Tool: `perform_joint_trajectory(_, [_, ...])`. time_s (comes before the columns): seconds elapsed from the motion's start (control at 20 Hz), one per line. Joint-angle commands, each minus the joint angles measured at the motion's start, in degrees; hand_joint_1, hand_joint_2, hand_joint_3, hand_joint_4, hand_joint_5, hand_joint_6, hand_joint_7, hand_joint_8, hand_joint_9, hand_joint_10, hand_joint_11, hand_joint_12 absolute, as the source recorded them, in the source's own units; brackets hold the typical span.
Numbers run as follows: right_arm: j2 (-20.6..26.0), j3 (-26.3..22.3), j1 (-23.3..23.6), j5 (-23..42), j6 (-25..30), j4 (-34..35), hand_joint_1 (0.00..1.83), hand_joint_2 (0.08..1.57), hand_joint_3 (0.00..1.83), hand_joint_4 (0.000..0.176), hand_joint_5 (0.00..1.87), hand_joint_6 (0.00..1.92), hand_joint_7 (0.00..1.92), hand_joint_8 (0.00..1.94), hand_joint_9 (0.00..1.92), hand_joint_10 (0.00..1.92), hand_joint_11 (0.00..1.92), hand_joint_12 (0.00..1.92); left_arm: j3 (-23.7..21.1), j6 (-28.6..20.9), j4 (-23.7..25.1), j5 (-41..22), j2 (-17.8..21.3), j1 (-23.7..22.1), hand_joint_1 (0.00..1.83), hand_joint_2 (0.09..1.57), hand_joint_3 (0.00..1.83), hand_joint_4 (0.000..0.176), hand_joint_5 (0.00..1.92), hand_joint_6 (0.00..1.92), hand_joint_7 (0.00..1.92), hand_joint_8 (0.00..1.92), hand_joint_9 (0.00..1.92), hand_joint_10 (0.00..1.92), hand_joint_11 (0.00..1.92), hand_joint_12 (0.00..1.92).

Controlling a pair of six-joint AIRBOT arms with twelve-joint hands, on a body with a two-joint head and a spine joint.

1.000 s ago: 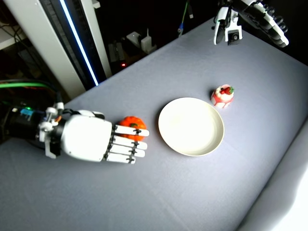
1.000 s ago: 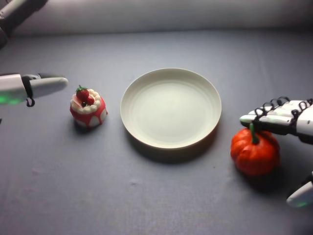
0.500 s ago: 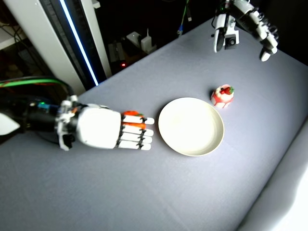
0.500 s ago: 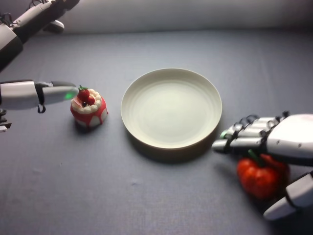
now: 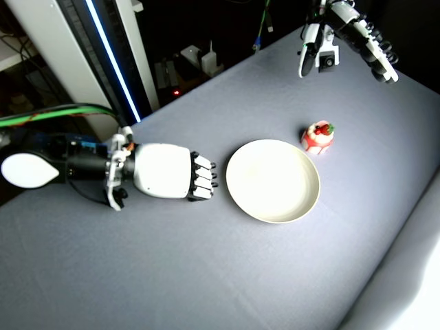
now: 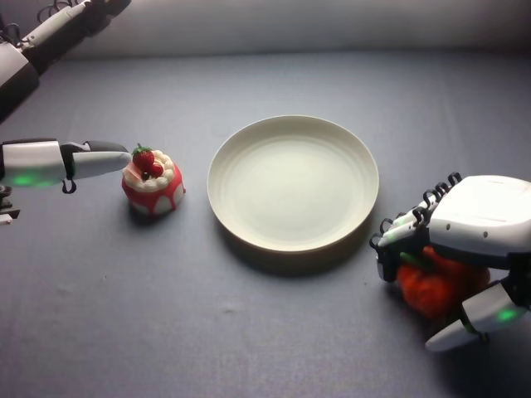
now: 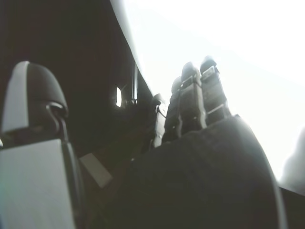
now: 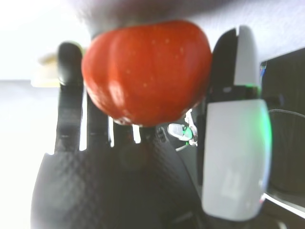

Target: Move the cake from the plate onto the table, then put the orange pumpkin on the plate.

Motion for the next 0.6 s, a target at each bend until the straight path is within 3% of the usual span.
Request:
perform_joint_trajectory(0.0, [0.4, -0.5, 0.8, 1.0, 0.4, -0.1, 1.22, 1.17, 0.00, 0.000, 0.84, 1.07, 0.93, 1.29, 0.76, 1.43, 0.56, 1.71, 0.3, -0.2, -1.8, -6.7, 0.3, -0.3, 1.11, 1.00, 0.00, 0.161, 0.00, 0.00, 0.00, 0.00, 0.05, 0.00, 0.00, 0.00])
perform_joint_trajectory(0.1, [2.8, -2.2, 3.6, 1.1, 0.4, -2.5, 1.35, 1.16, 0.00, 0.000, 0.81, 1.12, 0.94, 1.13, 0.85, 1.37, 0.64, 1.56, 0.3, -0.2, -1.8, -6.8, 0.3, -0.2, 1.06, 0.99, 0.00, 0.159, 0.01, 0.00, 0.00, 0.00, 0.06, 0.00, 0.01, 0.00])
perform_joint_trajectory(0.15, [4.0, -3.1, 5.3, 1.1, 0.4, -3.9, 1.35, 1.16, 0.00, 0.000, 0.78, 1.17, 0.92, 1.12, 0.88, 1.35, 0.70, 1.51, 0.3, -0.2, -1.8, -6.8, 0.3, -0.1, 1.02, 0.97, 0.00, 0.163, 0.02, 0.01, 0.00, 0.00, 0.06, 0.00, 0.02, 0.01])
perform_joint_trajectory(0.2, [5.3, -3.9, 7.5, 1.2, 0.4, -5.5, 1.24, 1.16, 0.00, 0.000, 0.80, 1.17, 0.96, 1.14, 0.91, 1.23, 0.79, 1.49, 0.3, -0.2, -1.8, -6.8, 0.3, 0.0, 1.00, 0.96, 0.00, 0.163, 0.01, 0.00, 0.00, 0.00, 0.07, 0.01, 0.04, 0.02])
perform_joint_trajectory(0.25, [5.9, -4.0, 8.9, 1.3, 0.4, -6.3, 1.34, 1.14, 0.00, 0.000, 0.84, 1.06, 0.95, 1.08, 0.95, 1.27, 0.85, 1.44, 0.5, -0.2, -1.8, -6.7, 0.2, 0.0, 1.02, 0.97, 0.00, 0.158, 0.00, 0.00, 0.00, 0.00, 0.08, 0.01, 0.04, 0.02])
perform_joint_trajectory(0.3, [6.6, -4.0, 11.0, 1.4, 0.0, -6.8, 1.24, 1.14, 0.00, 0.000, 0.85, 1.10, 0.98, 1.11, 0.95, 1.17, 0.89, 1.42, 0.7, -0.2, -1.8, -6.7, 0.0, 0.2, 1.04, 0.98, 0.00, 0.138, 0.00, 0.00, 0.00, 0.00, 0.09, 0.01, 0.05, 0.03])
perform_joint_trajectory(0.35, [7.0, -3.8, 12.7, 1.4, -0.6, -6.8, 1.23, 1.15, 0.00, 0.000, 0.83, 1.11, 1.00, 1.13, 0.97, 1.20, 0.90, 1.51, 0.8, -0.2, -1.8, -6.7, -0.1, 0.3, 1.02, 0.98, 0.00, 0.139, 0.00, 0.00, 0.00, 0.00, 0.10, 0.02, 0.03, 0.02])
perform_joint_trajectory(0.4, [7.2, -3.7, 13.6, 1.3, -0.8, -6.8, 1.23, 1.16, 0.00, 0.000, 0.80, 1.13, 1.00, 1.15, 0.95, 1.21, 0.84, 1.57, 0.7, -0.2, -1.8, -6.7, -0.1, 0.4, 0.98, 0.98, 0.00, 0.138, 0.00, 0.00, 0.00, 0.00, 0.12, 0.02, 0.05, 0.03])
perform_joint_trajectory(0.45, [7.4, -3.1, 15.9, 1.2, -0.9, -6.7, 1.23, 1.17, 0.00, 0.000, 0.79, 1.12, 0.98, 1.20, 0.93, 1.27, 0.79, 1.64, 0.7, -0.2, -1.8, -6.8, -0.1, 0.5, 0.93, 0.93, 0.00, 0.159, 0.00, 0.00, 0.00, 0.00, 0.12, 0.02, 0.03, 0.03])
perform_joint_trajectory(0.55, [7.4, -2.2, 18.0, 0.7, -1.5, -6.6, 1.20, 1.19, 0.00, 0.000, 0.77, 1.21, 0.92, 1.25, 0.79, 1.25, 0.63, 1.65, 0.8, -0.2, -1.8, -6.7, -0.2, 0.6, 0.93, 0.94, 0.00, 0.156, 0.00, 0.00, 0.00, 0.00, 0.12, 0.02, 0.03, 0.04])
